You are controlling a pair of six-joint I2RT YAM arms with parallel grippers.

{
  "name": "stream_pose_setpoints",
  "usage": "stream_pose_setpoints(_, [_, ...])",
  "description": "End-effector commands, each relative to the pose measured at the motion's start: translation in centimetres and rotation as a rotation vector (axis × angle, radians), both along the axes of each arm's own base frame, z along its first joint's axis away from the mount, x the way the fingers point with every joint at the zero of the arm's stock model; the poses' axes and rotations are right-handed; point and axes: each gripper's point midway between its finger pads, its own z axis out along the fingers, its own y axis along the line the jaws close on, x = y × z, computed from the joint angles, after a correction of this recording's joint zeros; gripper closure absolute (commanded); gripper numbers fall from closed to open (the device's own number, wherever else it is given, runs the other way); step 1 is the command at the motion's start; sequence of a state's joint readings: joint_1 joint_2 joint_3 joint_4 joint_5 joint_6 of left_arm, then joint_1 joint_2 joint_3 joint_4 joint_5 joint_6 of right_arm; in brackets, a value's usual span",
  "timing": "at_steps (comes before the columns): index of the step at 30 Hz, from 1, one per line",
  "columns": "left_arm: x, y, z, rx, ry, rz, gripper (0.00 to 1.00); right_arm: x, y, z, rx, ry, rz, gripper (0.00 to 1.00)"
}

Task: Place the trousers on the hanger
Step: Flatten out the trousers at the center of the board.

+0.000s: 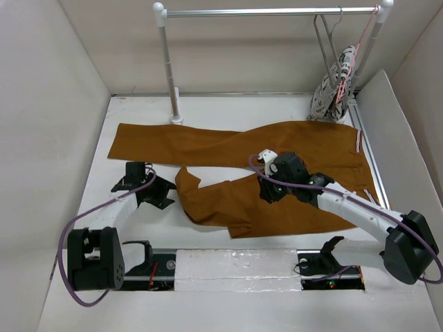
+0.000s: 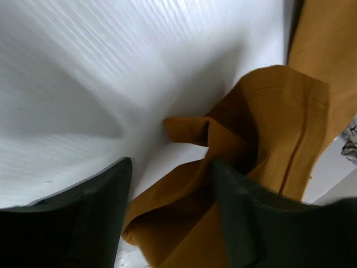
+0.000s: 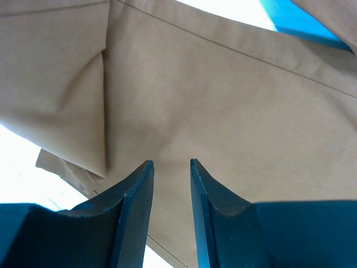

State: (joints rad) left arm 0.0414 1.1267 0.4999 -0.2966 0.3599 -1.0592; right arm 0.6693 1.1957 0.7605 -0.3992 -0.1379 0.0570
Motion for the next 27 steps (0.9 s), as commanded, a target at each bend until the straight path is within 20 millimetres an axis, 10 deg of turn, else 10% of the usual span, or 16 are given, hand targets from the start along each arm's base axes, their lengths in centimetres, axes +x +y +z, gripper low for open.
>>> stream_pose_setpoints(1, [1.2, -1.2, 0.4, -0.019, -0.019, -0.023, 0.56, 0.7, 1.2, 1.3, 0.05, -0.034, 0.003, 0.62])
stream_pose_setpoints(13, [3.4, -1.8, 1.6, -0.068, -0.122, 0.015, 0.87, -0.1, 1.9, 0.8, 0.072, -0.02, 0.033, 0.63])
stream_pose_setpoints(27, [2.9, -1.7, -0.6, -0.017, -0.129, -0.039, 1.0, -0.1, 2.3, 2.1, 0.095, -0.045, 0.056, 0.63])
